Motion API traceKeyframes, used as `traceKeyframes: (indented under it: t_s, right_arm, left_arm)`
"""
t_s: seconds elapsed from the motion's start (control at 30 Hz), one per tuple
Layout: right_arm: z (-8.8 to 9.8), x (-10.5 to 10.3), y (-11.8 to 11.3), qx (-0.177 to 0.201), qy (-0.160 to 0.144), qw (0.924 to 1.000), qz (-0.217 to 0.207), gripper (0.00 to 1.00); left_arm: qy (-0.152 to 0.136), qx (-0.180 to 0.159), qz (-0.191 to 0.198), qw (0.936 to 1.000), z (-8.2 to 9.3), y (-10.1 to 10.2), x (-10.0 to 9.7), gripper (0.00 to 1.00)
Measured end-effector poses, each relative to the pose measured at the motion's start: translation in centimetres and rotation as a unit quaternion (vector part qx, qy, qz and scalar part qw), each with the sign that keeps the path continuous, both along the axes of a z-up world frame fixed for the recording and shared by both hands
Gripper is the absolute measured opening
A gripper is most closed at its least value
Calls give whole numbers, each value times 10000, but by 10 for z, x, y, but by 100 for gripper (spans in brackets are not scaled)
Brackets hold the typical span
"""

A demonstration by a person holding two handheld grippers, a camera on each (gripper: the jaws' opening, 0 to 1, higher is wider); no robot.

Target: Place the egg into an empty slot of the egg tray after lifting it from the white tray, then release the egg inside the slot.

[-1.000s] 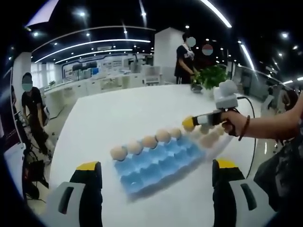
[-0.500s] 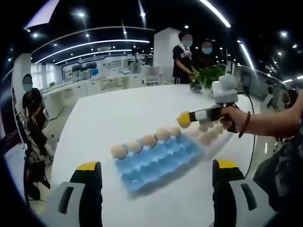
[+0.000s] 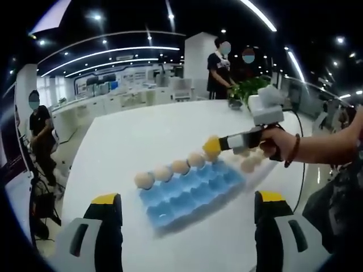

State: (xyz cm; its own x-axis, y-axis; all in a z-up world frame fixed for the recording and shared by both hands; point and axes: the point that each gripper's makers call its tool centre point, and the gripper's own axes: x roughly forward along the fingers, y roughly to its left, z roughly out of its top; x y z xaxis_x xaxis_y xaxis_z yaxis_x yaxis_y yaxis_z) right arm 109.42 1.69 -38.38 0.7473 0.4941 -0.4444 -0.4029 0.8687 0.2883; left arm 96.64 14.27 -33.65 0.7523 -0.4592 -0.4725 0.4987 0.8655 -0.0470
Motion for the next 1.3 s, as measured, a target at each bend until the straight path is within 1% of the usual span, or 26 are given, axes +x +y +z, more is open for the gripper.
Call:
traceKeyframes:
  t_s: [0.23,0.37,0.6,0.83,1.07,1.2,1.3]
  right_arm:
    - [-2,0,13,-26,19,9998,199,29]
    - [-2,-1,26,-57,-2,9990,437,29]
    - [-3,-6,50,47,26,9967,809,29]
    - [-4,-11,74,36,-14,9930,1178,29]
    - [-7,-14,92,0,-48,9892,1465,29]
    - [-8,-18,106,-6,-98,9852,1711,29]
    - [-10,-20,116,18,-73,9828,1846,29]
  left_arm:
    - [12,8,-16,10000,-1,0,2,99]
    - [26,18,-18,10000,-2,1,4,99]
    - [40,3,4,10000,-3,4,6,99]
    - [102,34,3,9999,-7,6,7,99]
    - [147,50,-27,9999,-9,6,9,99]
    - [194,80,-50,9998,-12,9,9,99]
    - [235,125,-72,9996,-14,11,8,99]
